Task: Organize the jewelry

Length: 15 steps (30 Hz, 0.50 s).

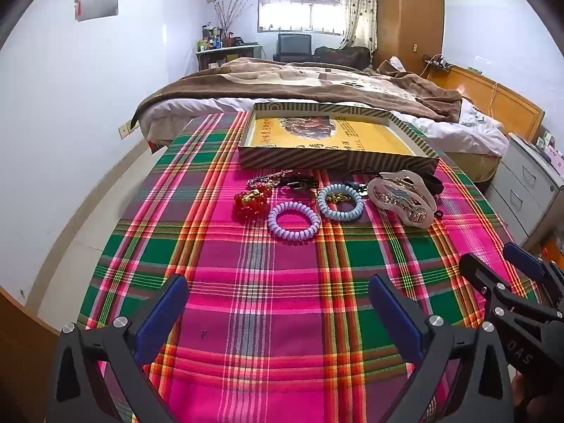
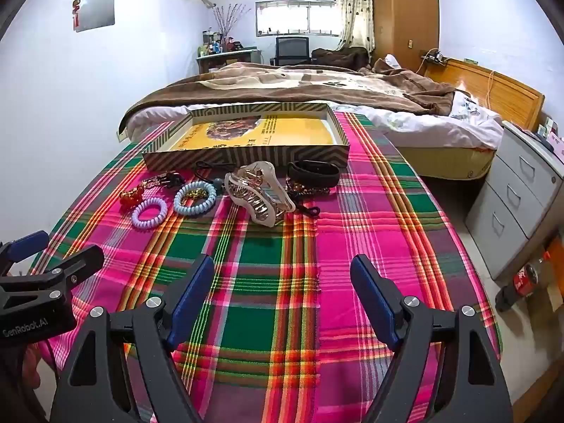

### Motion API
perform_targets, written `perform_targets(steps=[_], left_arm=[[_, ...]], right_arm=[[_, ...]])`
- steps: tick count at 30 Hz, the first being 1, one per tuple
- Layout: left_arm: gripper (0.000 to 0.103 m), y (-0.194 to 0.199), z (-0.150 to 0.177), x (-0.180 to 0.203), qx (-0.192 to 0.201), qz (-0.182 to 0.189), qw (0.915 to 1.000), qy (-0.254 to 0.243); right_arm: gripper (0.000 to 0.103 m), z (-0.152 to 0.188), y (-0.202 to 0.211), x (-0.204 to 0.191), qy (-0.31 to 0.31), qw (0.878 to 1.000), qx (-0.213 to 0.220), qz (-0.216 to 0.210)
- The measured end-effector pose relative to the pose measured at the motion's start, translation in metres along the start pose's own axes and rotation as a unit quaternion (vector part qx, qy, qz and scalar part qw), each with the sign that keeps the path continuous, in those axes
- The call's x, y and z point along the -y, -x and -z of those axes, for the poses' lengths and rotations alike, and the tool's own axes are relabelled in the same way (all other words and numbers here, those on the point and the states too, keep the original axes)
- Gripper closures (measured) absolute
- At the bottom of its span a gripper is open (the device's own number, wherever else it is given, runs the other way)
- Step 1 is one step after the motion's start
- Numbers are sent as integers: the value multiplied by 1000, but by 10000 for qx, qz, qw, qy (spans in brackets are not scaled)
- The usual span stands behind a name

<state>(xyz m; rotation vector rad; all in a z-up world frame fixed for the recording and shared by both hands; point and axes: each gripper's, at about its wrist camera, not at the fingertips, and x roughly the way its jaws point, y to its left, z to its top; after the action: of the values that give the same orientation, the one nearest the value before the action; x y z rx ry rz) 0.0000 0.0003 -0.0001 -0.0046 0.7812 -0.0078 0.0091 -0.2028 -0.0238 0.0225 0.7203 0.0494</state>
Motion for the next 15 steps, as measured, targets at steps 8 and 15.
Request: perform_targets(steps=[8,15], left_arm=[[0,-6,3,4,-117,-19,9999,33],[0,-7,5,-4,-146,-26,9998,115]], right_arm=[[23,0,-2,1,69,10000,-56,-5],[23,-2,0,-8,79,10000,-7,22]])
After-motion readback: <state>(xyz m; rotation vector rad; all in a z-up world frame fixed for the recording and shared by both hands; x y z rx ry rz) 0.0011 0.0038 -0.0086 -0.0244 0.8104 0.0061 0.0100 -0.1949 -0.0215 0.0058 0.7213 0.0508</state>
